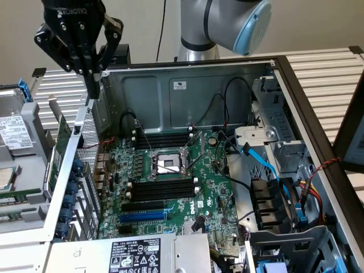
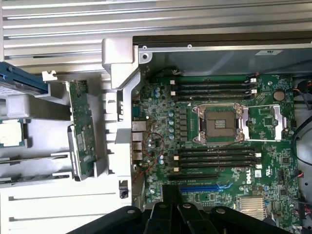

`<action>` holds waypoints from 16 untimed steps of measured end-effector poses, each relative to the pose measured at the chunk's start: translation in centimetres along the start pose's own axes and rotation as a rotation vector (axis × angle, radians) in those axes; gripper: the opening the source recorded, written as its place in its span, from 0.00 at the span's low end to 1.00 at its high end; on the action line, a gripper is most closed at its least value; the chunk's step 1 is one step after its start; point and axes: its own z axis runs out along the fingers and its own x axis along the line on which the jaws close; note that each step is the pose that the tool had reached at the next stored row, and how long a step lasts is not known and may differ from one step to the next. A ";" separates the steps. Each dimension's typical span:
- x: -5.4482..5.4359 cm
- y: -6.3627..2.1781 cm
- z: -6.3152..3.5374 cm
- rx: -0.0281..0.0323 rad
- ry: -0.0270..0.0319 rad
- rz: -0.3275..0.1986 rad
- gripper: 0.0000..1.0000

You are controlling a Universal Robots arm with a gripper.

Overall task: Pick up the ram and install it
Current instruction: 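Reach for the ram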

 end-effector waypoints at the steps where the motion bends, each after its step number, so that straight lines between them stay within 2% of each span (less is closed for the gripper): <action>1: 0.5 -0.03 -0.01 0.0009 0.0003 0.000 0.11; 6: 2.7 -0.21 -0.03 0.0126 0.0007 0.000 0.11; 16: 7.2 -0.85 0.25 0.0129 0.0010 0.000 0.11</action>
